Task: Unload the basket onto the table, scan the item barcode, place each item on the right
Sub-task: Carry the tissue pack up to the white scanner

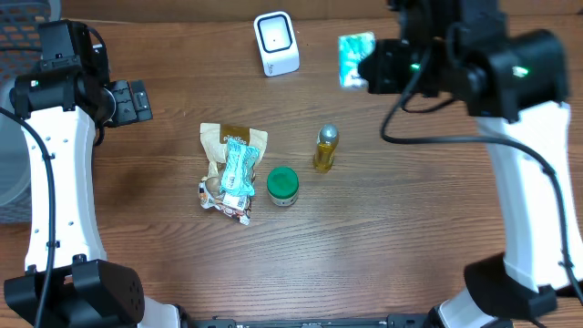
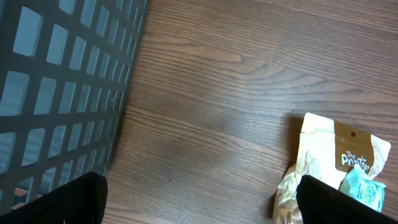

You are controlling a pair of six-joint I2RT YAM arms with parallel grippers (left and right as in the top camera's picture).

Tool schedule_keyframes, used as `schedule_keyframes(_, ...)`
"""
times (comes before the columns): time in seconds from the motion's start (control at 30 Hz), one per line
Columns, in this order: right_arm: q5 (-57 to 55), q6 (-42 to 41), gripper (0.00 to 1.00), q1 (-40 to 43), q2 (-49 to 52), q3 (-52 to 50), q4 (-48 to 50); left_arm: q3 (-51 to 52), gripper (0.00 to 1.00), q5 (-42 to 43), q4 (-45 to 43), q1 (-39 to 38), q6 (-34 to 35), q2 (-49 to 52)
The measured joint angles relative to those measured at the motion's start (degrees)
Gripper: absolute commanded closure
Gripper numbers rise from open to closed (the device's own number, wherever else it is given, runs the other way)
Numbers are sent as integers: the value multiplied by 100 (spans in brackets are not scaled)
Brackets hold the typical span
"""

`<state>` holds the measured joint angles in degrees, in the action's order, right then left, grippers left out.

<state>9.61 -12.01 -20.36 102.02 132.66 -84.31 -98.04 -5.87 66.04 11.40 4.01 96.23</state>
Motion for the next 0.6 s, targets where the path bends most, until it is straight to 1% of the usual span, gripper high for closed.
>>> schedule_keyframes(0.17,-1309,254,96,-490,435,-2,417,0,0,0,0,0,0,0)
schedule_keyframes(0.33,-2568,470,96,-811,776,-9,848,0,0,0,0,0,0,0)
schedule_keyframes(0.47,-3115,909,96,-957,1086,-9,1362,0,0,0,2,0,0,0)
schedule_keyframes(0.6,-3324,1360,96,-1025,1386,-9,1792,0,0,0,0,0,0,0)
